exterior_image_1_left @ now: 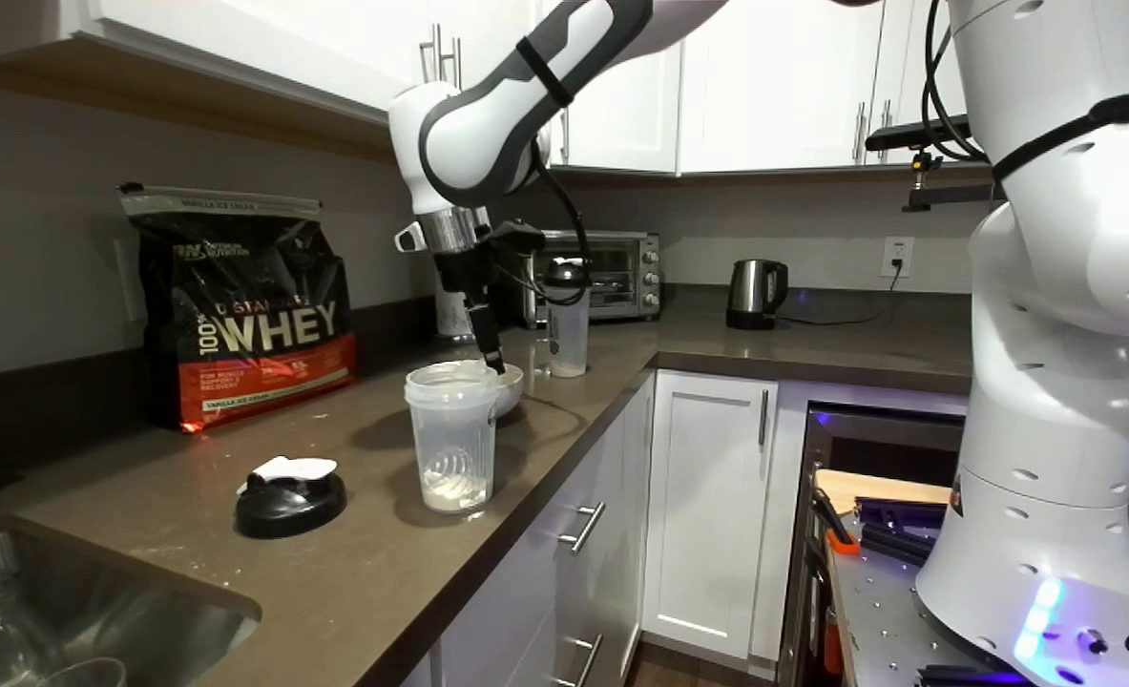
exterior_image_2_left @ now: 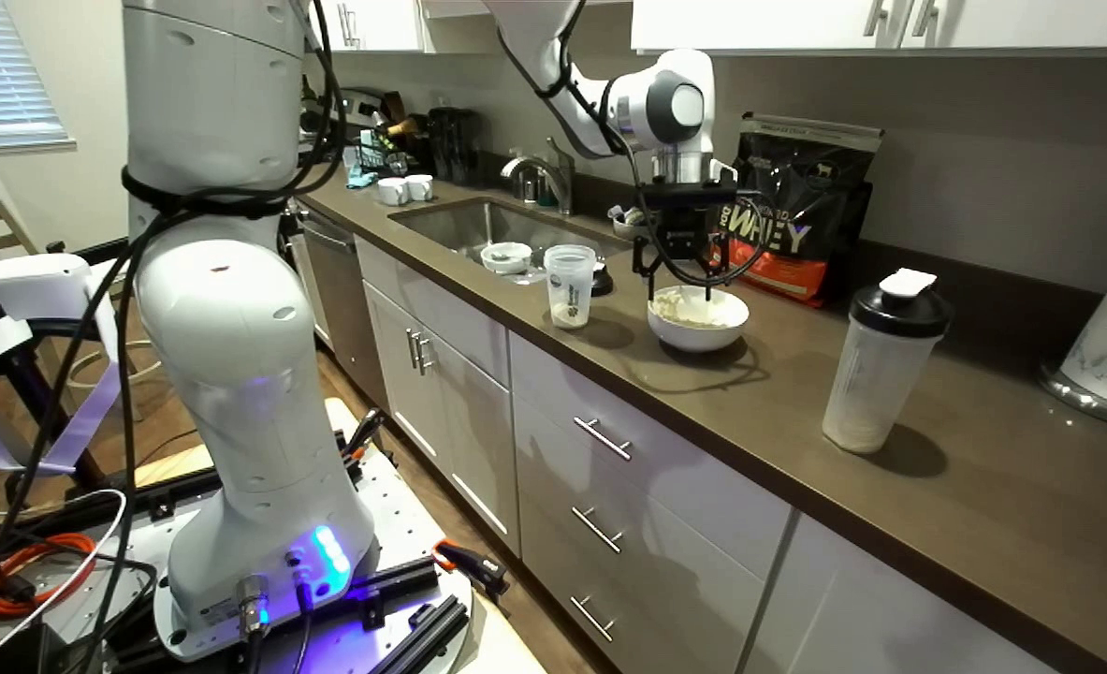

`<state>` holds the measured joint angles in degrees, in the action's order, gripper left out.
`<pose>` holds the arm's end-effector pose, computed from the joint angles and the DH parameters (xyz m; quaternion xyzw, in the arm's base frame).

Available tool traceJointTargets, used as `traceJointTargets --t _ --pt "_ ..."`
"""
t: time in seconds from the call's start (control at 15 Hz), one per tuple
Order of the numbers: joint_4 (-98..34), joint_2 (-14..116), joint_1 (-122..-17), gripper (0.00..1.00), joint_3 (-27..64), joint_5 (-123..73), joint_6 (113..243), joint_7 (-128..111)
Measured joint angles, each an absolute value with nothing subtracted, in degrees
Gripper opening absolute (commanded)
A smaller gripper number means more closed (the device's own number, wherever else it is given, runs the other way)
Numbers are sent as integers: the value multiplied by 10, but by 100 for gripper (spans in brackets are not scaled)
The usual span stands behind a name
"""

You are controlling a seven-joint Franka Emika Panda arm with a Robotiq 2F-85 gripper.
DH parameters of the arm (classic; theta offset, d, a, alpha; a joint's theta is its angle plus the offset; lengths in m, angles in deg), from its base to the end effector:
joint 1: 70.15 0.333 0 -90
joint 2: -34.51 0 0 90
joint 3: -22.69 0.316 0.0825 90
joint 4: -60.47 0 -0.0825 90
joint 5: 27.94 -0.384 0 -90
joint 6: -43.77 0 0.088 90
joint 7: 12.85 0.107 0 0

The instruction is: Put one scoop of powder from the white bowl into the clear bottle on the left

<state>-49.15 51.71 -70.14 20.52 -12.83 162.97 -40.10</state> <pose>0.6023 -0.0349 0.3303 0.9492 0.2851 -0.0933 0.0953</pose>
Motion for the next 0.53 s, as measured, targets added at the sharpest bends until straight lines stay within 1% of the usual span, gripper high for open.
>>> traceJointTargets --t 0.07,0.33,0.53 --pt "-491 521 -701 72 205 -124 1630 -400" --pt "-488 537 -701 82 205 -101 1628 -393" --pt "-480 542 -701 82 205 -89 1623 -391"
